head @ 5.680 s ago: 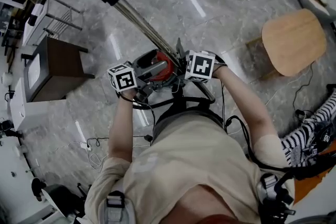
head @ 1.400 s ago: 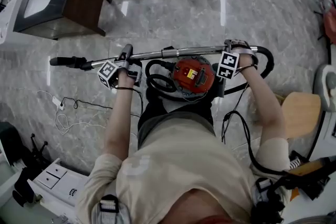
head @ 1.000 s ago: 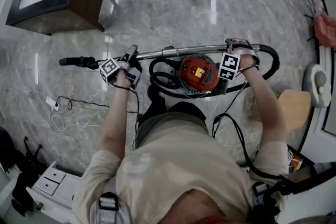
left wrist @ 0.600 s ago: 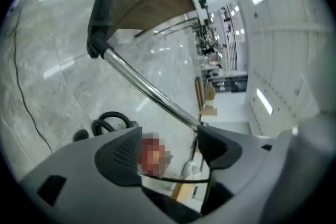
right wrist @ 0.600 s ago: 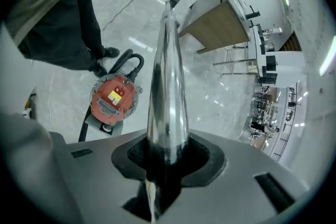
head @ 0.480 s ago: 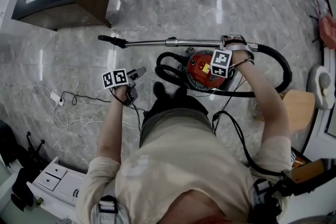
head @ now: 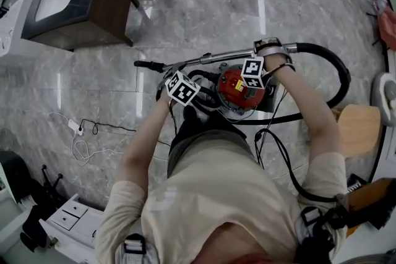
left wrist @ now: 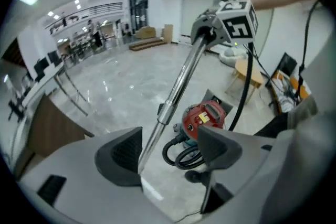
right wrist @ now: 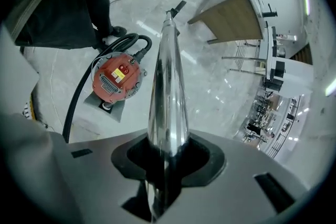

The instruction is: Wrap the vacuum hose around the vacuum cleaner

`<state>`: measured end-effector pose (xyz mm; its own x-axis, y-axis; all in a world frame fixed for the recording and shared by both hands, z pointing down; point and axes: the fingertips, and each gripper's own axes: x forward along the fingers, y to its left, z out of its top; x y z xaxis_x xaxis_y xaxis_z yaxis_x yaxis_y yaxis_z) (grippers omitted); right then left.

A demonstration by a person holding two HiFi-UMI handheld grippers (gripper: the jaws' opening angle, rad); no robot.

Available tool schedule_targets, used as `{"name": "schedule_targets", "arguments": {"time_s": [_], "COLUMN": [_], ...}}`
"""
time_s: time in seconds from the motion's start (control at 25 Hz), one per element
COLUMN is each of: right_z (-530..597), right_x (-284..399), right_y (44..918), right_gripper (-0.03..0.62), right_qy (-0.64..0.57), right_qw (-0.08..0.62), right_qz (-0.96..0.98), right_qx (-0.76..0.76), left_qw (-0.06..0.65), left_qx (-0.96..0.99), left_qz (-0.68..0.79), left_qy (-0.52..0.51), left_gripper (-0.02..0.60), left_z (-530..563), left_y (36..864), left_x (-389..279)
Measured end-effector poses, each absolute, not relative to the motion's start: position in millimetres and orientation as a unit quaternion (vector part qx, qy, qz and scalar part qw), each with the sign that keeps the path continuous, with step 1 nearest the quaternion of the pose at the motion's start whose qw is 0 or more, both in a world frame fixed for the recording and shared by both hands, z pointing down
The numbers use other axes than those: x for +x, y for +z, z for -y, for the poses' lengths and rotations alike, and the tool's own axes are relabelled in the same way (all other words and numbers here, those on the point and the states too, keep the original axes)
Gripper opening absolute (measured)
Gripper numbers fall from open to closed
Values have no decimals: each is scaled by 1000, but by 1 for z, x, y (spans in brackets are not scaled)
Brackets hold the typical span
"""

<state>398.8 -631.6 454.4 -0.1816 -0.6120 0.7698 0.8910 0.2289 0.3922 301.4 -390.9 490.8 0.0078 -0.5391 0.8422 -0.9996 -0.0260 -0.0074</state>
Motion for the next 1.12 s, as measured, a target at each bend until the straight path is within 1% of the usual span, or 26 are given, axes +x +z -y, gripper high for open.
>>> {"name": "schedule_targets", "arguments": {"time_s": [0.12,0.24,0.4,0.56,0.64,0.72,0.96,1.0,1.08,1.12], "right_z": [627,609,585,570,563,555,544,545,549,552], "right_x": [395,382,368,333,313,294,239,235,231,229], "right_y": [456,453,444,451,456,461,474,479,489,494], "right_gripper": [117,117,117,117,117,117,117,117,117,117], "right_qy": [-617,-620,-618,-614,-617,-616,-602,-596,-585,-581], "right_qw": [599,581,567,566,568,575,588,593,603,609], "right_qz": [485,498,512,512,505,495,486,487,486,484], "right_qx": [-158,-170,-185,-198,-203,-212,-235,-238,-239,-239], "left_qw": [291,286,273,229,194,177,215,221,246,261], "left_qx": [630,632,645,664,686,710,759,768,774,776], "left_qz": [563,523,494,474,458,438,357,344,336,336], "left_qy": [448,495,516,531,532,523,501,493,477,466], "left_gripper": [318,319,319,319,319,319,313,289,187,120], "left_z": [418,416,412,425,438,453,469,468,469,471], "left_y": [502,522,539,547,543,543,575,579,590,595], "left_x": [307,307,305,271,261,255,222,222,221,220]}}
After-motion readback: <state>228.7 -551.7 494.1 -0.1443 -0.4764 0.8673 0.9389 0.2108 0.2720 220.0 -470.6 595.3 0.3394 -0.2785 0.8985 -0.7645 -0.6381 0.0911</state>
